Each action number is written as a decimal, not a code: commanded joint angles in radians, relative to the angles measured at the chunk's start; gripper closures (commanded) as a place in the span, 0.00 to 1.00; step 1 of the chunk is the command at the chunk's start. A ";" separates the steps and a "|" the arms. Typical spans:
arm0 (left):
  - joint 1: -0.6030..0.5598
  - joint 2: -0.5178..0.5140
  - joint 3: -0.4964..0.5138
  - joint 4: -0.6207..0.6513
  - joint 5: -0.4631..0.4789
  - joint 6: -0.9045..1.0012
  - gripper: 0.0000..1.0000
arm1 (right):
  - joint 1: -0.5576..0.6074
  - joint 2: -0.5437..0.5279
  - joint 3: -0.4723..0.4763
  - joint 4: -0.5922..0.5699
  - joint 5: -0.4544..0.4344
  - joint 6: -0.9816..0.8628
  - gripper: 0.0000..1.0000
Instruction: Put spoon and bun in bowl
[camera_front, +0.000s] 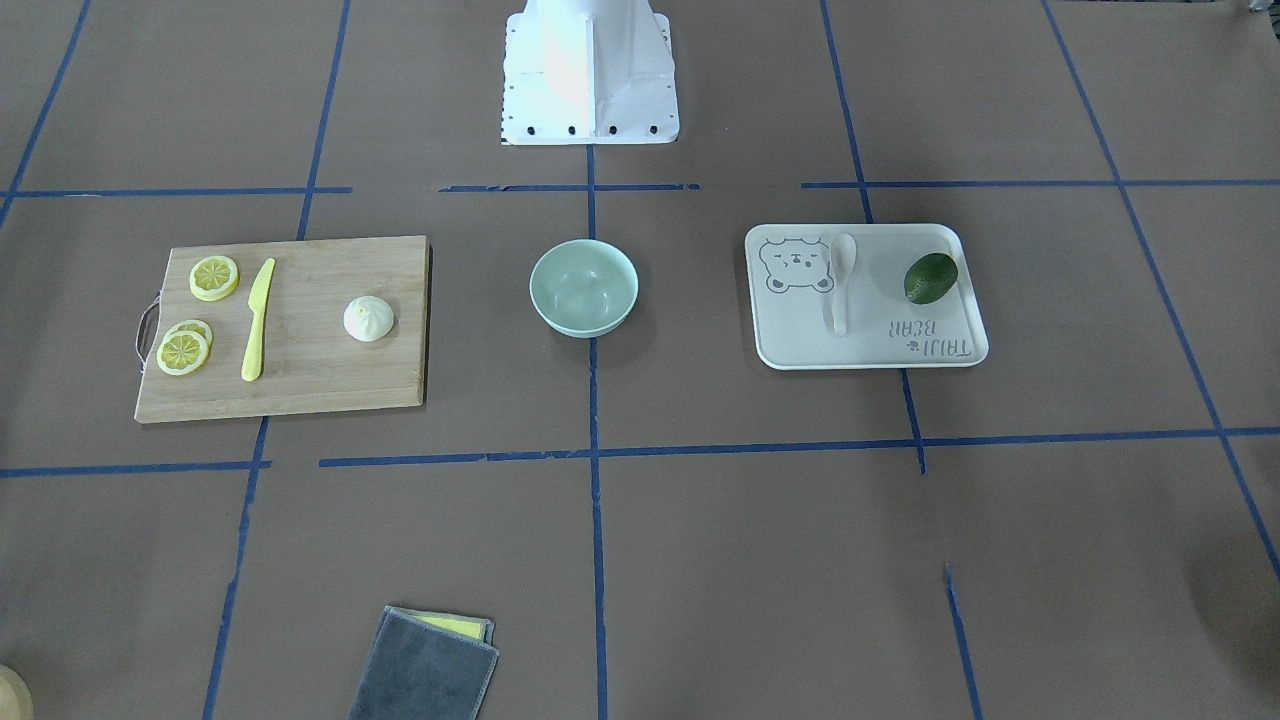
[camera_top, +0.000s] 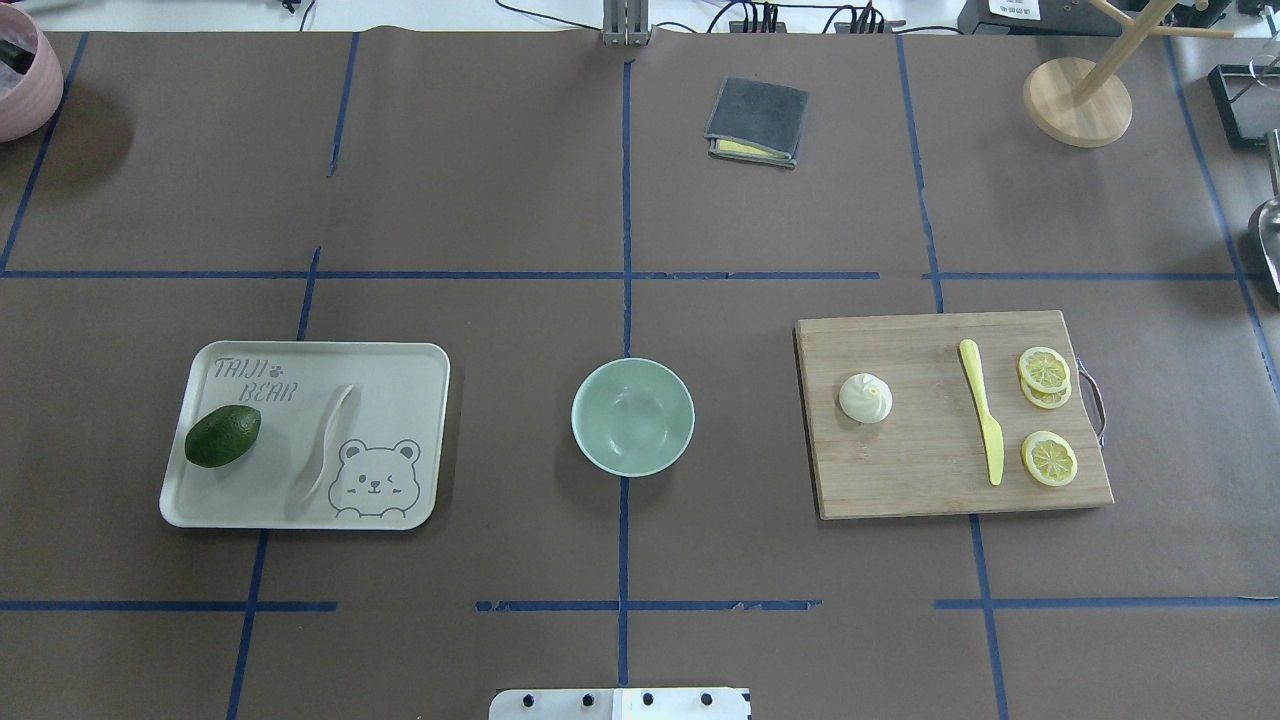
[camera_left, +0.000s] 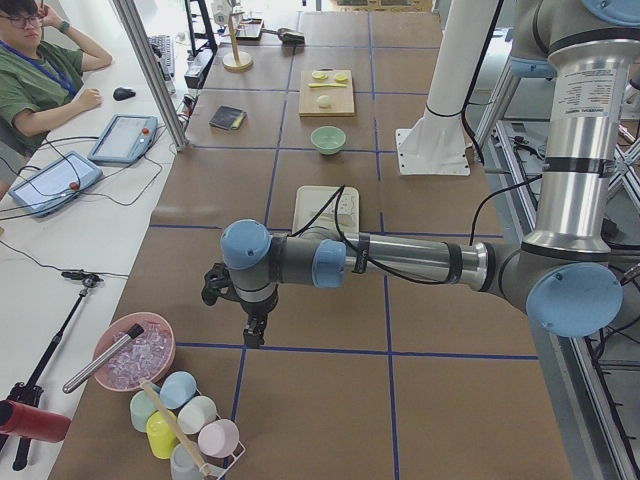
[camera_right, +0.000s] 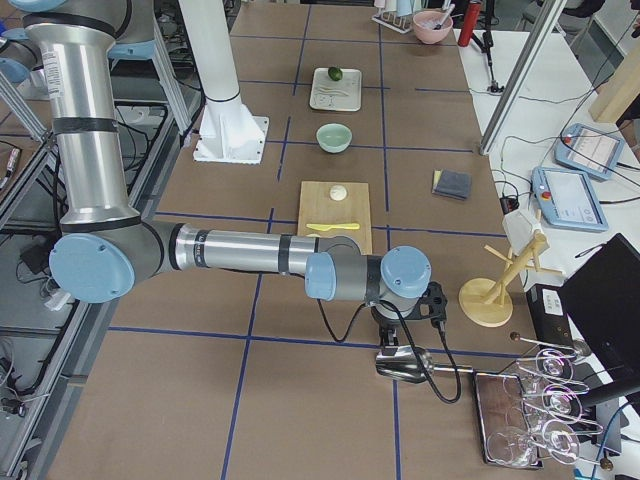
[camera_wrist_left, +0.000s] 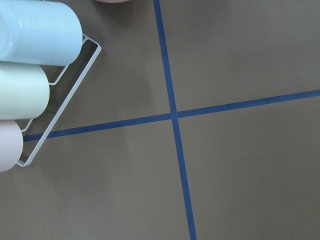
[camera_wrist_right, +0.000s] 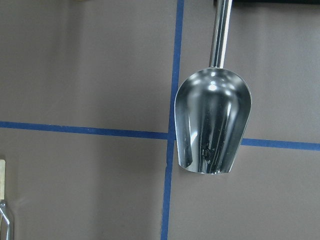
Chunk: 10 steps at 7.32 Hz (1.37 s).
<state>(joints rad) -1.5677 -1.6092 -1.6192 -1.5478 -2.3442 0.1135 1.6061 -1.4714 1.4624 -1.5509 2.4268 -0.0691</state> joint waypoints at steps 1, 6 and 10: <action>0.000 0.000 -0.001 -0.002 -0.001 0.000 0.00 | 0.000 0.002 0.004 0.000 0.000 0.000 0.00; 0.189 -0.014 -0.287 -0.006 0.087 -0.286 0.00 | -0.003 0.005 0.039 0.002 0.006 0.017 0.00; 0.460 -0.021 -0.381 -0.168 0.091 -0.674 0.00 | -0.026 0.008 0.073 0.000 0.008 0.017 0.00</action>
<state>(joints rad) -1.1934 -1.6293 -1.9954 -1.6228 -2.2561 -0.4384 1.5916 -1.4655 1.5142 -1.5508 2.4348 -0.0522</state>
